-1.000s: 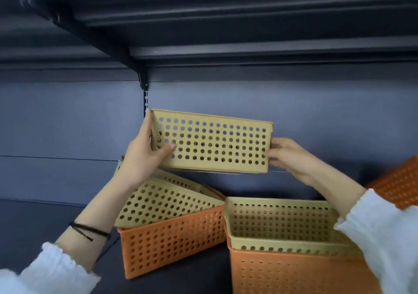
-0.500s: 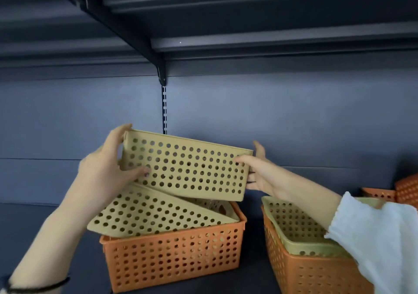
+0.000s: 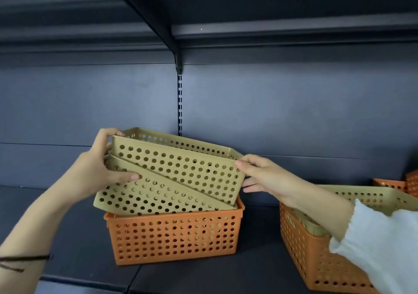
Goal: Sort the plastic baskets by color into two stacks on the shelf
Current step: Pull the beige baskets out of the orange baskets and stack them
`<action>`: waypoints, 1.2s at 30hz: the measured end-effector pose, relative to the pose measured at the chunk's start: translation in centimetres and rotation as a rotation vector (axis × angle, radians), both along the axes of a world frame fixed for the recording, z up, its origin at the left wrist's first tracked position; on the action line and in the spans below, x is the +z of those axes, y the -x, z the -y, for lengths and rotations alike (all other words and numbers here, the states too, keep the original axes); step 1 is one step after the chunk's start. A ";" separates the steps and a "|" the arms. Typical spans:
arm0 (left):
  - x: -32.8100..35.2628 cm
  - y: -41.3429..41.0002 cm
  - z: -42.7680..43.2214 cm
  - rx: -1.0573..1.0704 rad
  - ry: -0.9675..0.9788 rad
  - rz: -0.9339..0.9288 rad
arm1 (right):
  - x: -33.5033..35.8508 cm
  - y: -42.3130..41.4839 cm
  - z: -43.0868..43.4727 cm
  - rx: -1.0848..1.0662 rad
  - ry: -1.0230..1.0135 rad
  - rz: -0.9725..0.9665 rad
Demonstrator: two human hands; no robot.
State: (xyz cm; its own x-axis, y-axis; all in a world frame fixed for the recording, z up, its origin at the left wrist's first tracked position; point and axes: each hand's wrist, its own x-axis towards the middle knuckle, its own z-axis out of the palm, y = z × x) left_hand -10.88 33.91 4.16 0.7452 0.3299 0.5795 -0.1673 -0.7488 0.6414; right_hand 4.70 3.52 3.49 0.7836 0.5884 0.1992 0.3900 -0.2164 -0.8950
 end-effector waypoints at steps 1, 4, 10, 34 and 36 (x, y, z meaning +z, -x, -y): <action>-0.1 0.1 -0.1 -0.007 0.000 -0.002 | -0.1 0.0 -0.1 -0.004 -0.022 -0.006; -0.7 0.4 0.0 -0.022 0.012 -0.019 | -0.5 0.0 -0.5 -0.009 -0.060 -0.021; -1.4 0.2 0.4 0.017 0.097 0.105 | -0.6 0.7 -1.3 -0.041 -0.115 0.031; -2.0 -0.5 5.4 -0.056 0.412 0.454 | 2.3 1.1 -0.5 -0.061 -0.314 0.132; -1.8 -1.4 6.3 -0.091 0.425 0.468 | 2.7 1.2 1.0 -0.113 -0.317 0.165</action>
